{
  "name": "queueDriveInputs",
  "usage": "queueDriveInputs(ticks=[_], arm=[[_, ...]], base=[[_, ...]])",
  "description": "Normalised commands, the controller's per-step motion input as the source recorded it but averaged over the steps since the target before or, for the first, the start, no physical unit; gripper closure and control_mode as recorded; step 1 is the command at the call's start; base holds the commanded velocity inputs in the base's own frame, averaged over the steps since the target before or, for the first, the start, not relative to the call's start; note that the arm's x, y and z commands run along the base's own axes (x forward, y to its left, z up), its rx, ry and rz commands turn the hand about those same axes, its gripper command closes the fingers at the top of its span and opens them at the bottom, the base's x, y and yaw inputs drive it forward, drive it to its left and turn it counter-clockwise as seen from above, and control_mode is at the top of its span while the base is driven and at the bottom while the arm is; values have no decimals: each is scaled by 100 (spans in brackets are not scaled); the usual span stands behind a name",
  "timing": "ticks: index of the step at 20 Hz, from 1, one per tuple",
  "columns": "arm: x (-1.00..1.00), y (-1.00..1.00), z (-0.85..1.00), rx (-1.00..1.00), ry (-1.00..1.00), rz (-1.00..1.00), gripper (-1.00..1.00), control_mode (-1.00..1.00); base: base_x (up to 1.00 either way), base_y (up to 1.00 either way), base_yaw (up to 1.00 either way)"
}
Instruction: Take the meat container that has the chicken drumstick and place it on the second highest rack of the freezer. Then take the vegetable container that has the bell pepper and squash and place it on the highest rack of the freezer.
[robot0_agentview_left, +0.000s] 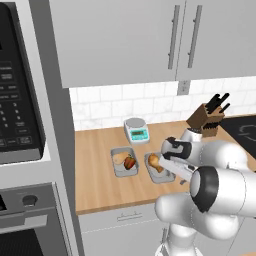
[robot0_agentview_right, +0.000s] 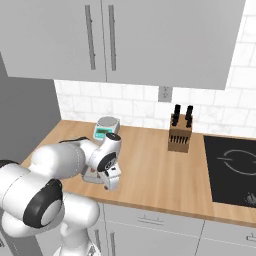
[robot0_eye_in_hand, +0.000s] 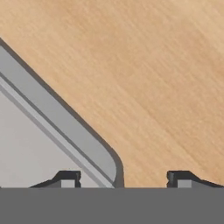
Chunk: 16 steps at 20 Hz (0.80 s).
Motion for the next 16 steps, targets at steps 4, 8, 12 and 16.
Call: queueDriveInputs(ticks=[4, 8, 12, 16], arm=[[0, 4, -8, 0, 0, 0, 100, -100], [0, 1, 0, 0, 0, 0, 100, -100], [0, 0, 7, 0, 0, -1, 100, -100], [-2, -1, 47, 0, 0, -4, 100, -100]], base=[[0, 0, 0], [0, 0, 0], [0, 0, 0], [0, 0, 0]])
